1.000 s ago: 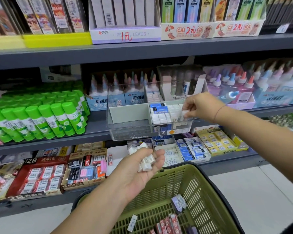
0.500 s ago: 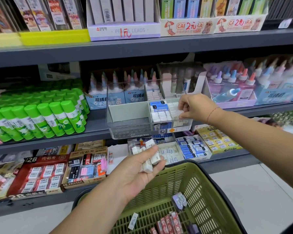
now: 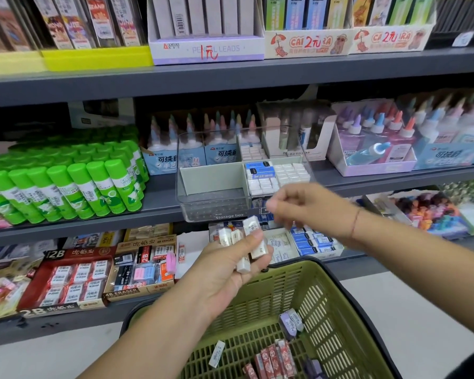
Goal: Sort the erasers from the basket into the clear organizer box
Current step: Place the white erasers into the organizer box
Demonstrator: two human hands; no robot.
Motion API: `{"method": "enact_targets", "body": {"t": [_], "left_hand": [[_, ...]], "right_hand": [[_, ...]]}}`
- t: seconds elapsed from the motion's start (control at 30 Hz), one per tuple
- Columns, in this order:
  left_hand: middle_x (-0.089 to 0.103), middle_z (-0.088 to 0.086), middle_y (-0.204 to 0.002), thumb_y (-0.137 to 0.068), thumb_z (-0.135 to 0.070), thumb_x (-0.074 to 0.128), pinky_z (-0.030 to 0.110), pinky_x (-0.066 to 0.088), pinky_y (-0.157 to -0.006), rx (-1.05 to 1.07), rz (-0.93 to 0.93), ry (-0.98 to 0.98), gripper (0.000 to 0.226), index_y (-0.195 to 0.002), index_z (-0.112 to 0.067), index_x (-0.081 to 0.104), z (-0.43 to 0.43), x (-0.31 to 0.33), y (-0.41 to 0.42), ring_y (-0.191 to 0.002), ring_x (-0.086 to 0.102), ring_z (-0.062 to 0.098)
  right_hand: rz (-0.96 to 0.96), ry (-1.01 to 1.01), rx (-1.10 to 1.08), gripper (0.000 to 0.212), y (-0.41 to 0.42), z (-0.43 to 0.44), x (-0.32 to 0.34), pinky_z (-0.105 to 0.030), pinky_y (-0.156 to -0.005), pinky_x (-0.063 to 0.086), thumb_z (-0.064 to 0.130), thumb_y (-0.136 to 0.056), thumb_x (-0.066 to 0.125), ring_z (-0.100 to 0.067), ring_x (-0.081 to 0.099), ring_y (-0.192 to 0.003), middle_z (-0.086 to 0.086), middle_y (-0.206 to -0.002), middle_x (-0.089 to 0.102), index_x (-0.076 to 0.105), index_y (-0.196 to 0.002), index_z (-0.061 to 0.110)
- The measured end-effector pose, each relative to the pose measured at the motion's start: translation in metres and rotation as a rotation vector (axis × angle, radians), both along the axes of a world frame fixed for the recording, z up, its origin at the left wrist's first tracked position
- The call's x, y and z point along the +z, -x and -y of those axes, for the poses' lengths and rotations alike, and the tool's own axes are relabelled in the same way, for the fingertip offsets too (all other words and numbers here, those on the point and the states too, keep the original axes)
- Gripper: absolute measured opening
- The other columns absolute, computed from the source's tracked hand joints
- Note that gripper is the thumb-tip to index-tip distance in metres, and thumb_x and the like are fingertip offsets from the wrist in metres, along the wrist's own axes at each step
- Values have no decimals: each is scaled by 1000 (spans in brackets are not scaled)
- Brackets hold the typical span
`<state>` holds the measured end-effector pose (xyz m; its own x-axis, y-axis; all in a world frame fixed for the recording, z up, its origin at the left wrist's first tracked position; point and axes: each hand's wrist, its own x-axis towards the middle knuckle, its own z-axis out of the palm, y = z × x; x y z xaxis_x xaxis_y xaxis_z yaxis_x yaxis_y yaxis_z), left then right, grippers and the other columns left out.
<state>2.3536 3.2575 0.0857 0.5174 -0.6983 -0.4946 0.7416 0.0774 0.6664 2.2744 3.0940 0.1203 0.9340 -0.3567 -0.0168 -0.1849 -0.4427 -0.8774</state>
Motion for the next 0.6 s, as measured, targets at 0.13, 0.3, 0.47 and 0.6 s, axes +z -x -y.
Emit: {"method": "enact_targets", "body": {"t": [0.13,0.3,0.47,0.6], "left_hand": [[75,12,-87,-55,-12,80,24,57,-59,-124,219,-63,49,-101,0,66,-4,-1,3,-77,73,20],[75,13,-89,-55,-15,81,25,58,-63,-161,291,-118,51,-102,-1,66,-4,-5,10,-80,73,22],[71,18,-78,-65,-8,73,29,58,-58,-63,-36,21,35,-95,7,65,-2,-2,1,-71,72,24],[70,24,-82,-61,-2,68,35,58,-56,-71,-175,79,43,-101,11,61,-3,0,-1,-73,72,31]], "right_hand": [[-41,-242,34,36,5,-25,-15,-17,-51,36,52,-62,69,-6,47,-56,3,-65,61,67,-78,20],[-125,-267,51,5,7,-16,-10,-17,-51,36,18,-74,76,-8,49,-60,-7,-73,63,72,-76,17],[85,-79,-173,6,7,53,34,-16,-60,53,10,-76,73,-6,61,-60,0,-69,71,72,-76,16],[73,266,-251,9,-7,95,50,-18,-62,57,7,-75,76,-10,65,-58,-5,-70,70,68,-77,9]]}}
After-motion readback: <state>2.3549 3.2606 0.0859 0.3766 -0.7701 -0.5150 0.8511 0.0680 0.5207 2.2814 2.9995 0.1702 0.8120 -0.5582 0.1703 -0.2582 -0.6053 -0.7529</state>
